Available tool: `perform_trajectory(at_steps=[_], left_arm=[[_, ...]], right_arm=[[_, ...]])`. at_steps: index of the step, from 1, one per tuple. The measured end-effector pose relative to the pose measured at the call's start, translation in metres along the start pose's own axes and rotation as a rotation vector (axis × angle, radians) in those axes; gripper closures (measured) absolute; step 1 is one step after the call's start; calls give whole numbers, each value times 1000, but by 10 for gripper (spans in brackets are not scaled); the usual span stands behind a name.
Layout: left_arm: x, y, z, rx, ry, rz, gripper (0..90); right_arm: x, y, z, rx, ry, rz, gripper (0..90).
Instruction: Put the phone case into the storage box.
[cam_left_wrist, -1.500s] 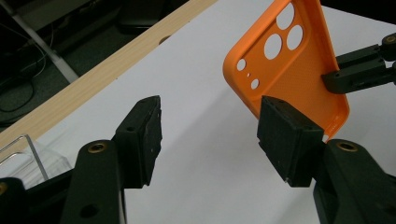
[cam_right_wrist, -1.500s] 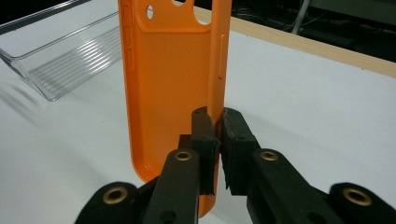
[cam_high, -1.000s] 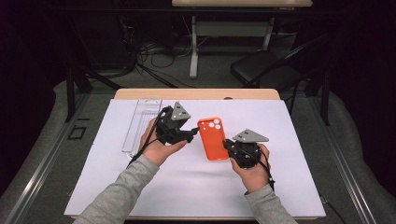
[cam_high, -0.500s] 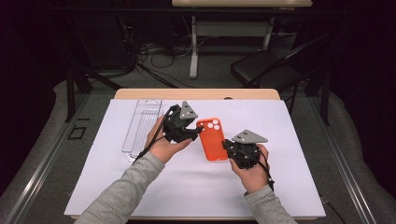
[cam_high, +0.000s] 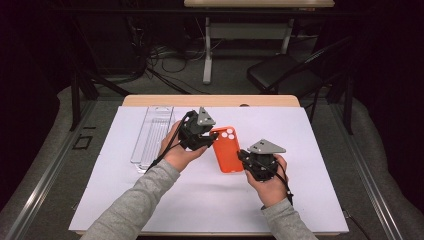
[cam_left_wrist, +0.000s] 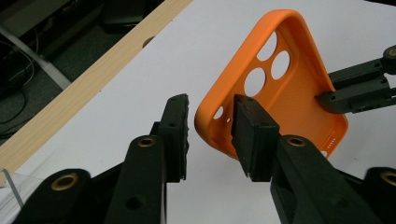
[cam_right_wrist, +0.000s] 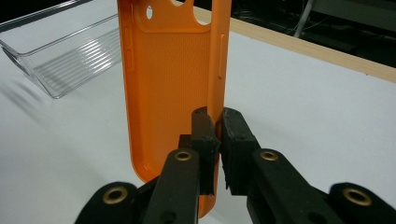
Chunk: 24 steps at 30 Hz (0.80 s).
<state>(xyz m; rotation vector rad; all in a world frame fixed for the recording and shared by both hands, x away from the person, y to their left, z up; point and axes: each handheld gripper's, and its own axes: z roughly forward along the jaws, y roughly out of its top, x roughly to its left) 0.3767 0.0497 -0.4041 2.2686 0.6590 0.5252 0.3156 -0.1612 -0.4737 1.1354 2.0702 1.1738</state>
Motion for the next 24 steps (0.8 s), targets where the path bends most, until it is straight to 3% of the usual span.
perform_trajectory(at_steps=[24], left_arm=[[3, 3, -2, 24, -7, 14, 797]], right_arm=[[0, 0, 0, -4, 6, 6, 845]])
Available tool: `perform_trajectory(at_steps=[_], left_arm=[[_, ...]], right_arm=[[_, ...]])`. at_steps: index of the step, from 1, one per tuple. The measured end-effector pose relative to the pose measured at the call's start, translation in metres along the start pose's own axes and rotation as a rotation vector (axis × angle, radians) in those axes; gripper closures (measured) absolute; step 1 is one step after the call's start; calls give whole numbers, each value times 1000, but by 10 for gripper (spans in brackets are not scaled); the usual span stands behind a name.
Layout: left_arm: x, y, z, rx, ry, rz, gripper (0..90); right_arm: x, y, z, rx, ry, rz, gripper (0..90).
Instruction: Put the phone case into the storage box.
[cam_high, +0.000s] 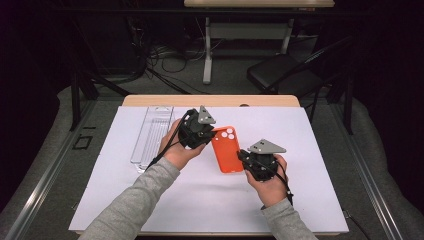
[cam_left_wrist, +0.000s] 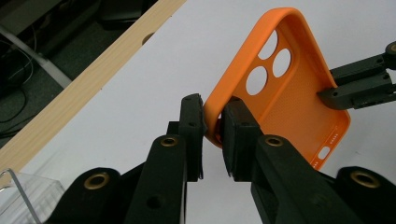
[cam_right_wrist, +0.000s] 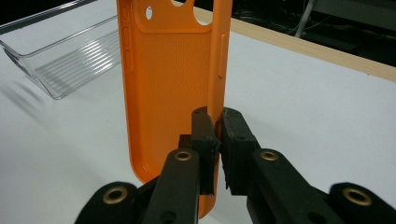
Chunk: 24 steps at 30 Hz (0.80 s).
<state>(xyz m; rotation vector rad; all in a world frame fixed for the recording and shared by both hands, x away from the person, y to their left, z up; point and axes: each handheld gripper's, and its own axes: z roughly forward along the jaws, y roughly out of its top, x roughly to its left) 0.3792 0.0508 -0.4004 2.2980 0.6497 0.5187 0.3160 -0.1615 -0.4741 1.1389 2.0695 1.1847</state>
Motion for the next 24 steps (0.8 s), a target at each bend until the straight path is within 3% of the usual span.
perform_trajectory(at_steps=[24], left_arm=[[2, 2, -3, -1, -9, -7, 806]], right_arm=[[-1, 0, 0, -9, 16, 14, 843]])
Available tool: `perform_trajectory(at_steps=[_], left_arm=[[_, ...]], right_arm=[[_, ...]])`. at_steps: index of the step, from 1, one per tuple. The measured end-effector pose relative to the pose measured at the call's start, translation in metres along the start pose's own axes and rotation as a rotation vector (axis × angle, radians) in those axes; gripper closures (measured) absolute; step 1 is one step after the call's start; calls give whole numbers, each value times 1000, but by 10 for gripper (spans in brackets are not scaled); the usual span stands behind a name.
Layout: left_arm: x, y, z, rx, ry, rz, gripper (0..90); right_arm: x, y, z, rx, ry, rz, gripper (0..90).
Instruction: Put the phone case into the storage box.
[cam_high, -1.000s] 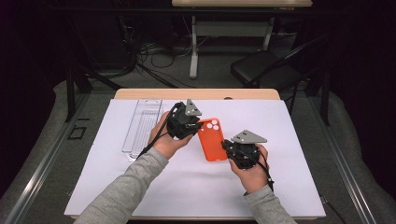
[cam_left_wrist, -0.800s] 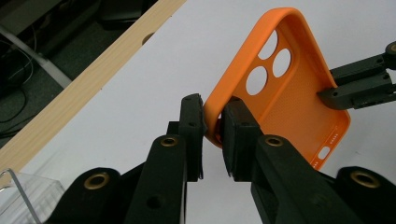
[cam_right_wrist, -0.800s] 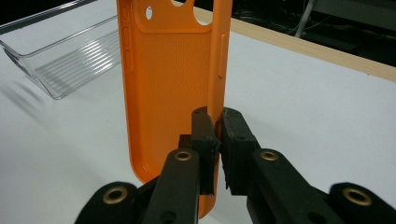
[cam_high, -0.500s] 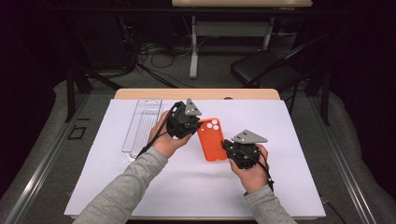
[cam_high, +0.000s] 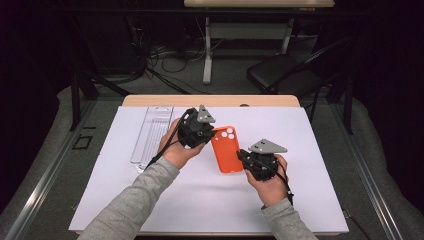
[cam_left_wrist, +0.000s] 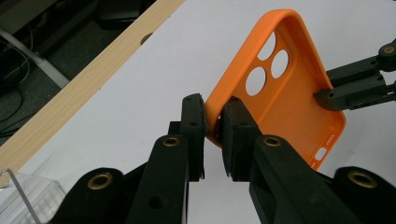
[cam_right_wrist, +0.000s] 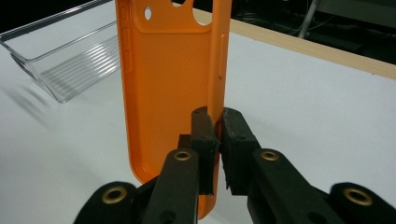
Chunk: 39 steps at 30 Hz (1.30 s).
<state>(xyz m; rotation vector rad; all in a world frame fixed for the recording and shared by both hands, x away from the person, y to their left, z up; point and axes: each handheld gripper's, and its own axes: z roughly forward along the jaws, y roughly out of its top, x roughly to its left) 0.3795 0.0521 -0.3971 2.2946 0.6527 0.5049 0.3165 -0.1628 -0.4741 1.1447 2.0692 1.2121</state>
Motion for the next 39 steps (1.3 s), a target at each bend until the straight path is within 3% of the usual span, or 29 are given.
perform_trajectory(at_steps=[39], left_arm=[[1, 2, -2, -8, -10, -12, 809]], right_arm=[[-3, 1, -1, -17, 17, 23, 829]])
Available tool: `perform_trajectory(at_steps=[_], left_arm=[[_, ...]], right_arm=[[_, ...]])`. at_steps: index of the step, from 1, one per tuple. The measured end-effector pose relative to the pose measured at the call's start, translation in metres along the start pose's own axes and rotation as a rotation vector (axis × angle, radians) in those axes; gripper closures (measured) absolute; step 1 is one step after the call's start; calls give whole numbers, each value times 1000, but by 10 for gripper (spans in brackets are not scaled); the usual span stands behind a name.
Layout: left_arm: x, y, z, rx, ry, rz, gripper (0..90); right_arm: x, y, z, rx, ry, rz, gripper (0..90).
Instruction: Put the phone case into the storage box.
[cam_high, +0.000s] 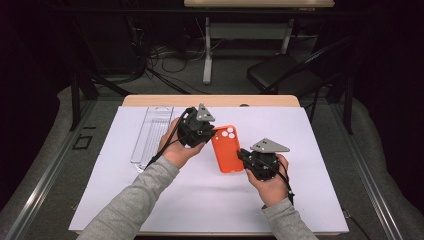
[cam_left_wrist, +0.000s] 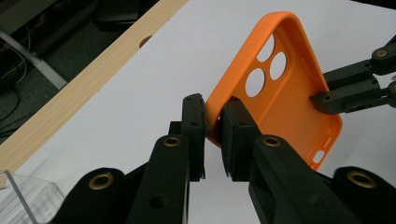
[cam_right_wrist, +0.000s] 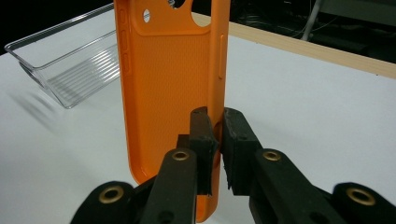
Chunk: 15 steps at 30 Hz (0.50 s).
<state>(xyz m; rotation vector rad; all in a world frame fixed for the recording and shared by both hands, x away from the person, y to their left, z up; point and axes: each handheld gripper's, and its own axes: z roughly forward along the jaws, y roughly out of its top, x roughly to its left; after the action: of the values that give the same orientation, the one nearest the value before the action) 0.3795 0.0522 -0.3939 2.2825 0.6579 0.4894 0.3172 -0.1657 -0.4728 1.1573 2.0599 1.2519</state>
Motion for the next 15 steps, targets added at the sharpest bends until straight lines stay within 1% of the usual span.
perform_trajectory(at_steps=[6, 15], left_arm=[[0, 0, 1, 5, -3, 2, 809], [-1, 0, 3, 14, -2, 6, 810]], right_arm=[[0, 0, 0, -5, 4, 2, 819], [-1, 1, -1, -14, 15, 10, 777]])
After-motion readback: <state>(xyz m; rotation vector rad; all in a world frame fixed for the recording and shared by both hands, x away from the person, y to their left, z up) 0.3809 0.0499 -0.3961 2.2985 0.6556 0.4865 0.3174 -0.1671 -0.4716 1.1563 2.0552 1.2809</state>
